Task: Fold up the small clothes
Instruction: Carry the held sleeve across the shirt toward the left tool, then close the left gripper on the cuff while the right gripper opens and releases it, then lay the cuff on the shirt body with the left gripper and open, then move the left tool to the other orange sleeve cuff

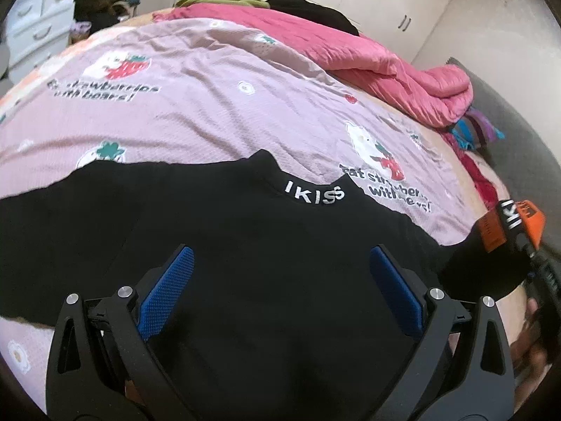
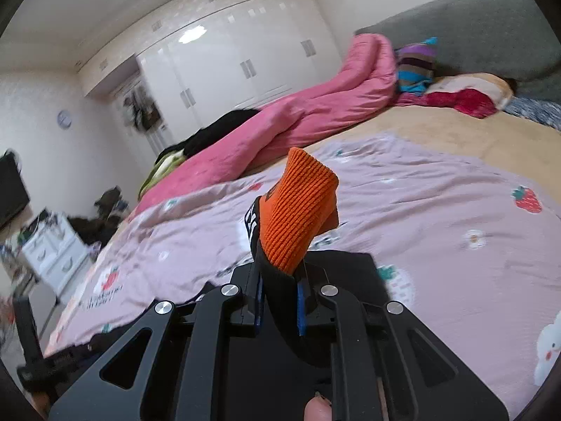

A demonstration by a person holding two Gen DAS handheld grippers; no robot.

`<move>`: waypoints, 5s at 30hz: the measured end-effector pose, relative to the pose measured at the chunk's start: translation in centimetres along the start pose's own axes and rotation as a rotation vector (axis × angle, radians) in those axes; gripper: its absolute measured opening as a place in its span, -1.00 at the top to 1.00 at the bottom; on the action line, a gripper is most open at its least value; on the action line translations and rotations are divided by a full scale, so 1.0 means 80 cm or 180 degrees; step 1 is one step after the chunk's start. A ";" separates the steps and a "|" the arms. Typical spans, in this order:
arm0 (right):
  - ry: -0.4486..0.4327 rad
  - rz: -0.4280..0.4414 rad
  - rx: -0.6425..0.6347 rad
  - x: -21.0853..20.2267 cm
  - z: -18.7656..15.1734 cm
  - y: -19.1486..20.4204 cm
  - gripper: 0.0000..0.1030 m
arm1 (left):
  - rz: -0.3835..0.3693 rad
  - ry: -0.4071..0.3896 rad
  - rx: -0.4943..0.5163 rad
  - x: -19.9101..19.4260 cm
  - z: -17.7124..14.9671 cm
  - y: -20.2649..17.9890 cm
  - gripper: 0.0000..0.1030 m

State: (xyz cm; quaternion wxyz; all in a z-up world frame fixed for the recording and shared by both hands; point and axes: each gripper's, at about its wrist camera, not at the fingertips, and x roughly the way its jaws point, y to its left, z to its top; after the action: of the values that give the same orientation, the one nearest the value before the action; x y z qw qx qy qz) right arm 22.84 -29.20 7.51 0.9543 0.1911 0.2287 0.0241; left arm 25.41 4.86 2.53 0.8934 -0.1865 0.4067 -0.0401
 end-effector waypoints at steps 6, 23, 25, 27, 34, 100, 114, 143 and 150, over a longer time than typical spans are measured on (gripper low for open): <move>0.0148 0.0100 -0.0249 0.019 -0.020 0.041 0.75 | -0.0225 0.0060 -0.0315 0.001 -0.001 0.025 -0.82; 0.0624 0.0338 -0.0944 0.072 -0.109 0.143 0.70 | -0.0553 0.0278 -0.0684 0.018 -0.006 0.067 -0.82; 0.0678 0.0352 -0.0987 0.077 -0.119 0.149 0.70 | -0.0706 0.0339 -0.0763 0.024 -0.010 0.073 -0.82; 0.0746 0.0378 -0.1008 0.083 -0.127 0.154 0.70 | -0.0762 0.0380 -0.0823 0.031 -0.014 0.077 -0.82; 0.1017 0.0721 -0.0982 0.083 -0.145 0.163 0.13 | -0.0886 0.0410 -0.0871 0.038 -0.018 0.082 -0.82; 0.1055 0.0051 -0.0762 0.062 -0.095 0.048 -0.30 | -0.0530 -0.0233 -0.0295 -0.044 -0.016 0.067 0.73; 0.1625 -0.0012 -0.0807 0.097 -0.126 0.044 -0.30 | 0.0045 0.0269 0.0001 0.030 -0.059 0.044 0.17; 0.1062 0.0428 -0.0743 0.047 -0.098 0.081 -0.90 | 0.0681 -0.0168 0.0233 -0.034 -0.061 0.044 -0.64; 0.0941 0.0611 -0.0840 0.029 -0.099 0.118 -0.91 | 0.0931 -0.0296 0.0178 -0.056 -0.055 0.063 -0.80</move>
State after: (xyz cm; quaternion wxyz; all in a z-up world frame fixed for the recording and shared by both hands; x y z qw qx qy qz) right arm 21.77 -17.35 3.60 0.9204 0.0798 0.3417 0.1724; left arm 18.79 9.17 1.23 0.9125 -0.1019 0.3864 0.0879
